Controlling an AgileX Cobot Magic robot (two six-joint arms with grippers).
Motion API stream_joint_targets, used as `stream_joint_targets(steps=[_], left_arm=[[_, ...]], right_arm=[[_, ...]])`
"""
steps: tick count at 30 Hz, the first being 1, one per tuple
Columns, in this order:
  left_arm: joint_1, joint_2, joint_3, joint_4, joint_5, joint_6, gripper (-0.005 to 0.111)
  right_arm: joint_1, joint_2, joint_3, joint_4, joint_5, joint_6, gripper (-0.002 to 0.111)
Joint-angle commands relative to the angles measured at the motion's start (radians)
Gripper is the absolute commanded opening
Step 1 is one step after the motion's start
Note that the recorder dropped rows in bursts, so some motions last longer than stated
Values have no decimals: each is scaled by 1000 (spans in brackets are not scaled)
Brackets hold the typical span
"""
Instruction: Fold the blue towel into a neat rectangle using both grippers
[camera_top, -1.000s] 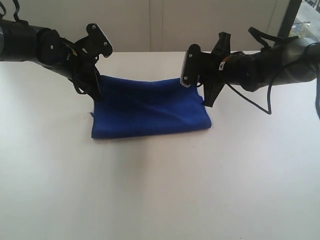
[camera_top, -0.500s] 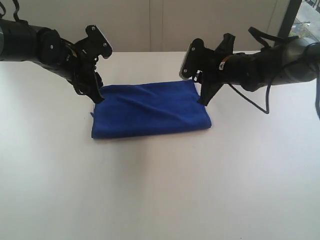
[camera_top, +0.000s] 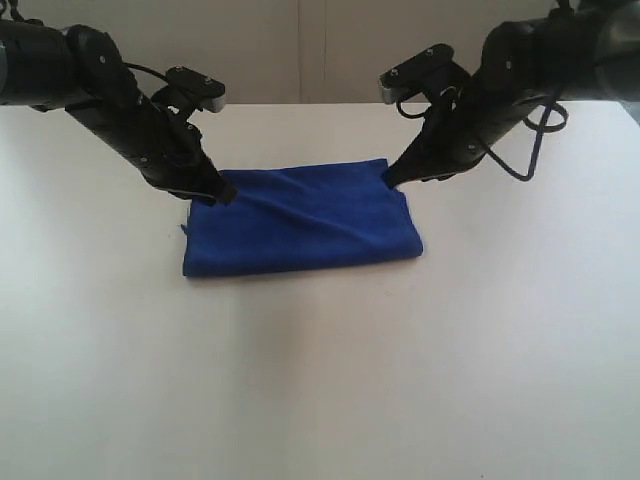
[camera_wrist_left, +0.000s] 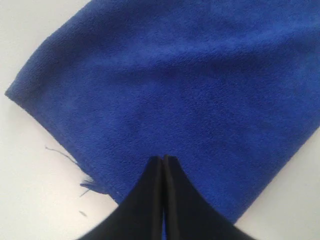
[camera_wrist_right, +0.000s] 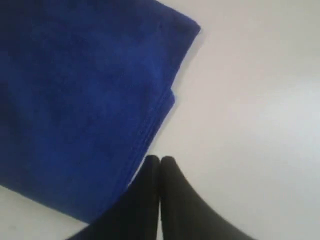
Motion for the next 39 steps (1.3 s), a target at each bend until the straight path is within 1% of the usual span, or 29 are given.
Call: stream_joint_targets(steps=[1,5,11,16,22,32,36,39], left_arm=[[3,11,-8,-47,76,-18,0],[3,45,-8,-47,83,-30,0],[3,84,-4,-47,78,-30,0],[3,97,0,-47,80,-28,0],[3,97,0,-47,92,-28,0],[3,115,0,33,194,-26,0],[3,139,16,33,195,-24,0],[3,150,17,67,200,-24,0]], right_arm=[[-9,74,-84,173,57,-76,0],[-9,142,-129,215,42,-91,0],[-9,205,-139,220,-87,-91,0],[-9,248,-139,226,-133,-91,0],[-9,288,-139,220,-132,-93,0],[-18,296,-139,136,-77,-93,0],[-23,306,-139,129,-50,-93,0],[-23,313,-139,113,-26,-85,0]])
